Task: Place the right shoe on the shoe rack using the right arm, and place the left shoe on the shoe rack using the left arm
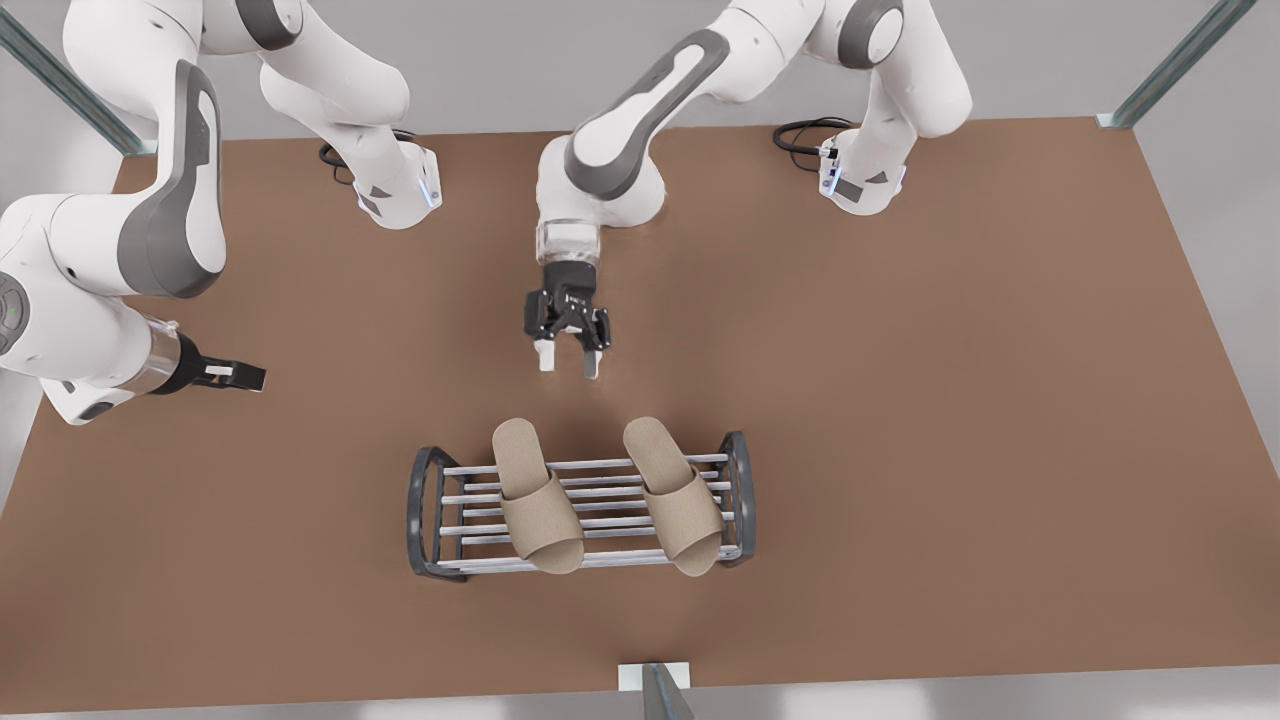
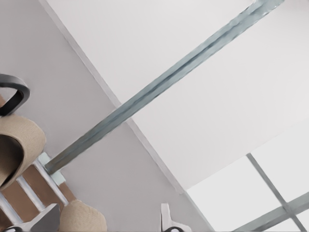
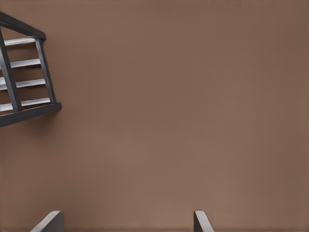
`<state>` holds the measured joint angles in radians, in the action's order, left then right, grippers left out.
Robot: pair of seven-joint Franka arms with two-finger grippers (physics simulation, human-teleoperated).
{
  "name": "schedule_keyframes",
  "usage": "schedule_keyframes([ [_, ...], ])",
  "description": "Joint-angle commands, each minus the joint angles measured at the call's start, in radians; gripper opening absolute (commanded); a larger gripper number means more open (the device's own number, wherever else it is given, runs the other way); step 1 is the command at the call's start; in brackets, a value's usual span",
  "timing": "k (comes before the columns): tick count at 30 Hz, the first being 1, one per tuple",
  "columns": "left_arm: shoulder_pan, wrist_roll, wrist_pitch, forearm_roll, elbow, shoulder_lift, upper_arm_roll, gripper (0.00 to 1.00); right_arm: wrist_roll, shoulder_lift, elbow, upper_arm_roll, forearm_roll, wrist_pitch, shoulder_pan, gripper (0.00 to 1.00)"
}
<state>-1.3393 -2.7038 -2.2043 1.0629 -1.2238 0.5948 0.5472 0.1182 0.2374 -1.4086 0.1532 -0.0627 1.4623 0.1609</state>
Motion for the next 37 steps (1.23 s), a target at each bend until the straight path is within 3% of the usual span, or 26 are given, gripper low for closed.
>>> schedule_keyframes([
  [1,0.075,2.021,0.834,-0.848,0.164,-0.11,0.112,1.0,-0.019,-0.001,0.0,0.0,0.0,0.0,-0.001,1.0],
  [2,0.216,2.331,0.851,-0.937,0.191,-0.171,0.171,1.0,-0.018,0.0,0.0,0.0,0.0,0.0,0.0,1.0],
  [4,0.595,2.785,0.85,-1.08,0.191,-0.205,0.169,1.0,-0.018,0.002,0.0,0.0,0.001,0.0,-0.004,1.0],
  [5,0.67,2.83,0.831,-1.08,0.168,-0.182,0.143,1.0,-0.02,0.007,0.0,0.0,0.006,0.0,0.0,1.0],
  [6,0.89,2.816,0.792,-1.017,0.101,-0.226,-0.183,1.0,-0.017,0.007,0.0,0.002,0.003,0.0,0.003,1.0],
  [7,0.985,2.747,0.663,-0.911,-0.11,-0.36,-0.421,1.0,-0.018,0.01,0.0,0.002,0.003,0.0,0.003,1.0],
  [8,1.017,2.672,0.588,-0.911,-0.287,-0.496,-0.52,1.0,-0.02,0.011,0.0,0.003,0.004,0.001,0.005,1.0],
  [9,1.063,2.667,0.578,-0.919,-0.345,-0.561,-0.57,1.0,-0.02,0.017,0.0,0.003,0.003,0.003,0.003,1.0],
  [18,1.085,2.678,0.594,-0.919,-0.396,-0.61,-0.598,1.0,-0.019,0.023,0.0,0.005,-0.002,0.006,-0.001,1.0],
  [23,1.218,2.672,0.615,-0.908,-0.376,-0.388,-0.596,1.0,-0.018,0.023,0.0,0.006,-0.008,0.007,-0.001,1.0],
  [28,1.218,2.678,0.618,-0.94,-0.312,-0.523,-0.622,1.0,-0.018,0.025,0.0,0.008,-0.008,0.016,-0.003,1.0],
  [37,1.223,2.678,0.621,-0.937,-0.312,-0.526,-0.639,1.0,-0.018,0.03,0.002,0.008,-0.026,0.023,-0.017,1.0],
])
